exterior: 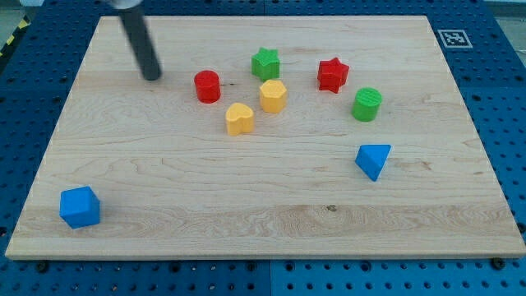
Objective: Move red circle closer to blue cube
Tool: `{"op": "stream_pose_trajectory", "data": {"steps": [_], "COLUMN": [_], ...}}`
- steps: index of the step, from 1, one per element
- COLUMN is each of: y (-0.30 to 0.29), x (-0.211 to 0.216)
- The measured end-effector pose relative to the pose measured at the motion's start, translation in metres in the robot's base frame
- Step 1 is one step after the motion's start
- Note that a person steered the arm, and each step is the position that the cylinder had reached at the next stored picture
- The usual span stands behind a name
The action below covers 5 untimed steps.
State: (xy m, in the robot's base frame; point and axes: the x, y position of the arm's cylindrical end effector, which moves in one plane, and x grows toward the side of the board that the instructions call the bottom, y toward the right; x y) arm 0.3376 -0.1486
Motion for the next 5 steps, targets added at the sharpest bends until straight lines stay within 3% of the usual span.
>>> {"op": "stream_pose_trajectory", "data": {"steps": [1, 5], "y": [0.057, 0.07], "x": [0.0, 0.091]}}
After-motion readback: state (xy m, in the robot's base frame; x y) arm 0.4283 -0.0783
